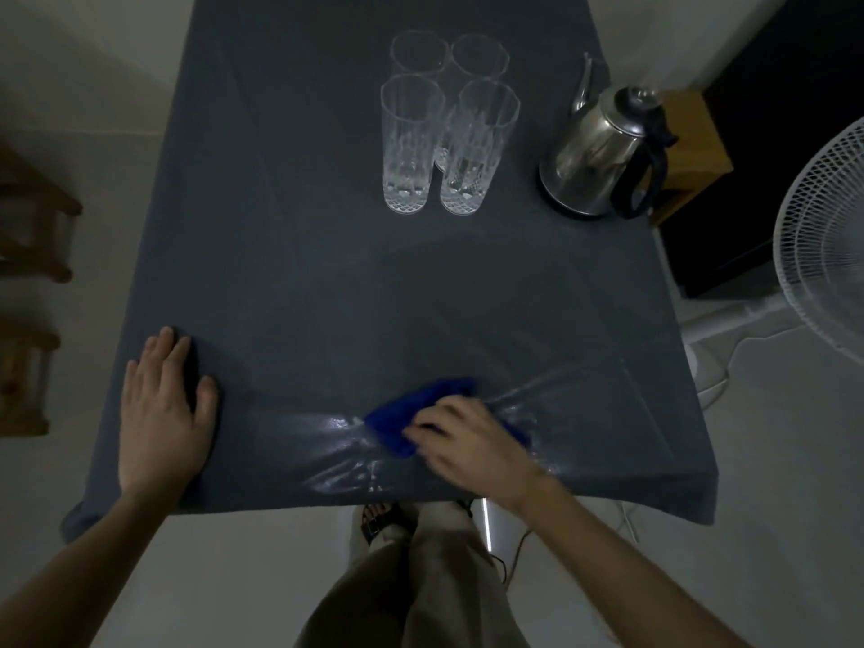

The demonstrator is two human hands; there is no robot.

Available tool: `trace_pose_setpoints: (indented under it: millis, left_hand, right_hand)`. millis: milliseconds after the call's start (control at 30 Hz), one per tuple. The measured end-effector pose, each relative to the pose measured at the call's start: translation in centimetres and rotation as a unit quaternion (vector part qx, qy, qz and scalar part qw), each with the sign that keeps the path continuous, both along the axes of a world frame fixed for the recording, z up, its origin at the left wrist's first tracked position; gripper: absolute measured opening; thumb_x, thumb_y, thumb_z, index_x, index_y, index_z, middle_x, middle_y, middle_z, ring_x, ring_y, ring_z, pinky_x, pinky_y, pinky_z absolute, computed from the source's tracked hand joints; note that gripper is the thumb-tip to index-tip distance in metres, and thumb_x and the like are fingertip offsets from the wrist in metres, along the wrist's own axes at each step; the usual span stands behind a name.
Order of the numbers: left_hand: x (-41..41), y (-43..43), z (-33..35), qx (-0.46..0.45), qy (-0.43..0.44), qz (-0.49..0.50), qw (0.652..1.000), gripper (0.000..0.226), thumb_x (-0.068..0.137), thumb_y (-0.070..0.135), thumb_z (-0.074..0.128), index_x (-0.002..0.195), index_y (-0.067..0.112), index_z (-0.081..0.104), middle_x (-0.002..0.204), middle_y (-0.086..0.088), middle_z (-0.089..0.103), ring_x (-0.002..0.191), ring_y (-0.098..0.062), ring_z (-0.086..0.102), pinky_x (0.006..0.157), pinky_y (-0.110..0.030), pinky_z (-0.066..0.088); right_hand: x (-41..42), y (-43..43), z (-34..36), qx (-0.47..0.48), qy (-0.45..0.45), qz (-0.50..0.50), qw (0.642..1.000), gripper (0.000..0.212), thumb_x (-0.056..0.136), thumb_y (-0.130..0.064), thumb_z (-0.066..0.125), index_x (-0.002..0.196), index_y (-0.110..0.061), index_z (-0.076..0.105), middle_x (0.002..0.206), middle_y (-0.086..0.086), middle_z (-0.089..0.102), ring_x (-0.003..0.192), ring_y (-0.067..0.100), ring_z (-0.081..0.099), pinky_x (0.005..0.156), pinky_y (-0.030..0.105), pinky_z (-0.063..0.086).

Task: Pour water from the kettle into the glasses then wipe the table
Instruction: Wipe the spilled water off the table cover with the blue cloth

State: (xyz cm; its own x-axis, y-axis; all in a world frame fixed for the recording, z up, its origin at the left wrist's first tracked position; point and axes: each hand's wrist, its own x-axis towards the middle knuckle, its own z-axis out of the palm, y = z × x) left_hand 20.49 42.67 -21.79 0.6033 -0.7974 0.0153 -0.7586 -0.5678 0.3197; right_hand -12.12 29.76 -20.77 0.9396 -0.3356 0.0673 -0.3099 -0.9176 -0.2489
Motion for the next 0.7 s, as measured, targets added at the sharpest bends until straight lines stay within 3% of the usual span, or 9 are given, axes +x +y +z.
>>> trace_pose_setpoints:
  millis: [200, 300, 467, 700]
  left_hand:
    - [0.1, 0.1, -0.1, -0.002, 0.001, -0.004, 1.000, 0.061, 0.095, 0.041, 0.028, 0.145, 0.006, 0.032, 0.157, -0.014, 0.026, 0.146, -0.029, 0.020, 0.120, -0.026, -0.002]
    - [0.2, 0.1, -0.1, 0.002, 0.001, -0.007, 1.000, 0.061, 0.095, 0.041, 0.028, 0.145, 0.006, 0.032, 0.157, -0.015, 0.026, 0.146, -0.030, 0.020, 0.122, -0.034, 0.002]
    - [0.3, 0.1, -0.1, 0.000, 0.003, -0.002, 1.000, 0.060, 0.094, 0.039, 0.031, 0.144, 0.005, 0.034, 0.156, -0.015, 0.028, 0.146, -0.030, 0.021, 0.119, -0.022, -0.005]
    - [0.2, 0.0, -0.2, 0.001, -0.002, -0.002, 1.000, 0.060, 0.094, 0.040, 0.030, 0.145, 0.008, 0.032, 0.157, -0.014, 0.027, 0.147, -0.028, 0.019, 0.118, -0.019, -0.007]
  right_hand:
    - [-12.1, -6.7, 1.6, -0.023, -0.016, -0.284, 0.959, 0.032, 0.092, -0.026, 0.048, 0.101, -0.008, 0.073, 0.103, 0.009, 0.068, 0.097, 0.020, 0.051, 0.085, 0.037, 0.042]
    - [-12.6, -7.0, 1.6, -0.027, -0.010, -0.324, 0.946, 0.036, 0.093, -0.027, 0.047, 0.102, -0.005, 0.073, 0.103, 0.010, 0.067, 0.095, 0.025, 0.054, 0.085, 0.040, 0.045]
    - [-5.3, -2.9, 0.5, -0.031, -0.051, -0.238, 0.969, 0.027, 0.089, -0.022, 0.052, 0.098, -0.007, 0.073, 0.100, 0.008, 0.069, 0.094, 0.018, 0.053, 0.080, 0.041, 0.051]
    - [6.2, 3.7, -0.5, 0.014, -0.024, 0.003, 1.000, 0.028, 0.092, -0.025, 0.048, 0.107, -0.015, 0.069, 0.111, 0.002, 0.066, 0.096, 0.020, 0.057, 0.079, 0.034, 0.050]
